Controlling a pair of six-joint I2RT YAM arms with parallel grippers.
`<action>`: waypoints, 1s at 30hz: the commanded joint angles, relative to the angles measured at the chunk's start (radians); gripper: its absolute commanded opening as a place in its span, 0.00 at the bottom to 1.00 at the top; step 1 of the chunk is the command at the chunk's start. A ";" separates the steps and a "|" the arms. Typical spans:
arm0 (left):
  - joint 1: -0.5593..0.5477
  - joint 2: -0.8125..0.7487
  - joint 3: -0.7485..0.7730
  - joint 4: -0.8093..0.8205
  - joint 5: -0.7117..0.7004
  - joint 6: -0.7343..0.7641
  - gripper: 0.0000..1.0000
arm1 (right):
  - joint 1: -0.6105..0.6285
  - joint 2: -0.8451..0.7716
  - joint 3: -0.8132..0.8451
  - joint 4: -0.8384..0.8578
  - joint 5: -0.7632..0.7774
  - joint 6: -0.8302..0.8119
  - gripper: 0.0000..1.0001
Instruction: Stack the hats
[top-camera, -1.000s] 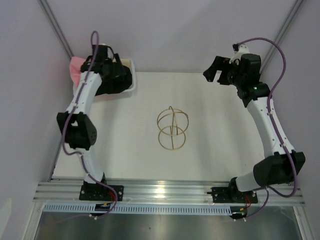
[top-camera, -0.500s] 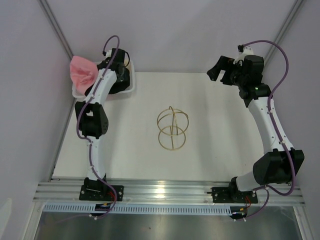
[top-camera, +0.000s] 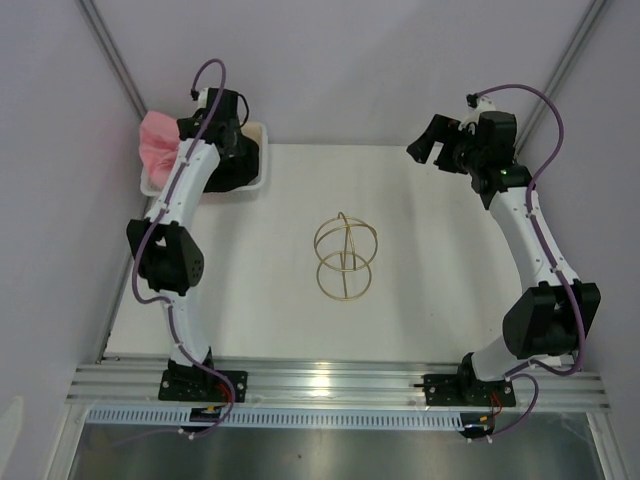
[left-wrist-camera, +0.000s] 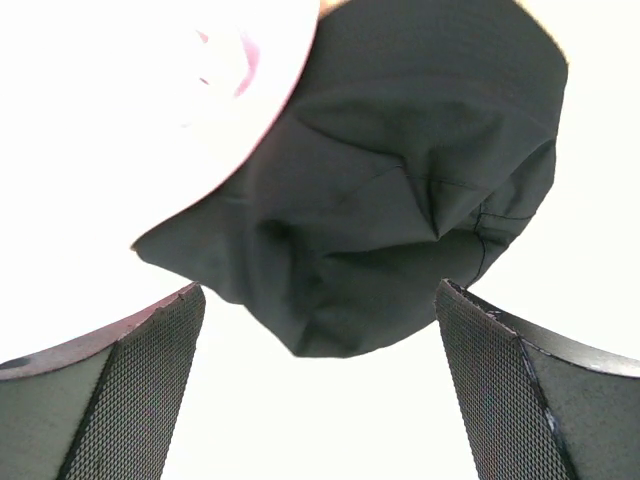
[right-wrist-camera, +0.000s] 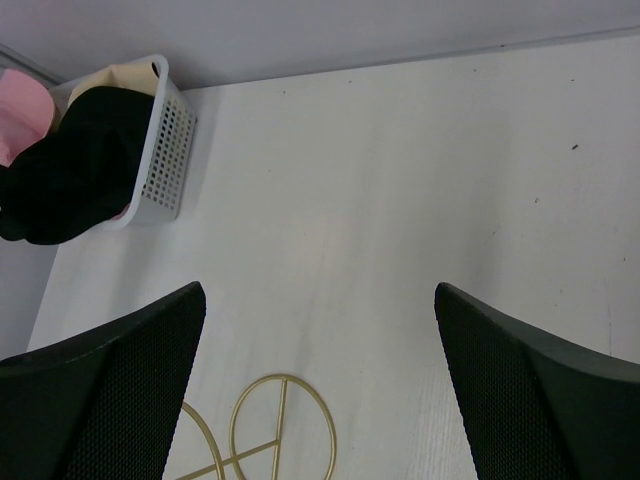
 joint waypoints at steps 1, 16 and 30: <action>-0.019 -0.115 -0.024 0.011 -0.039 0.042 0.99 | 0.002 -0.011 0.004 0.038 0.000 0.001 0.99; 0.018 -0.096 -0.291 0.099 -0.055 -0.026 0.79 | 0.002 -0.013 -0.038 0.118 -0.072 0.044 0.99; -0.008 -0.501 -0.198 0.054 0.433 -0.104 0.01 | 0.121 -0.059 -0.042 0.158 -0.025 -0.005 0.99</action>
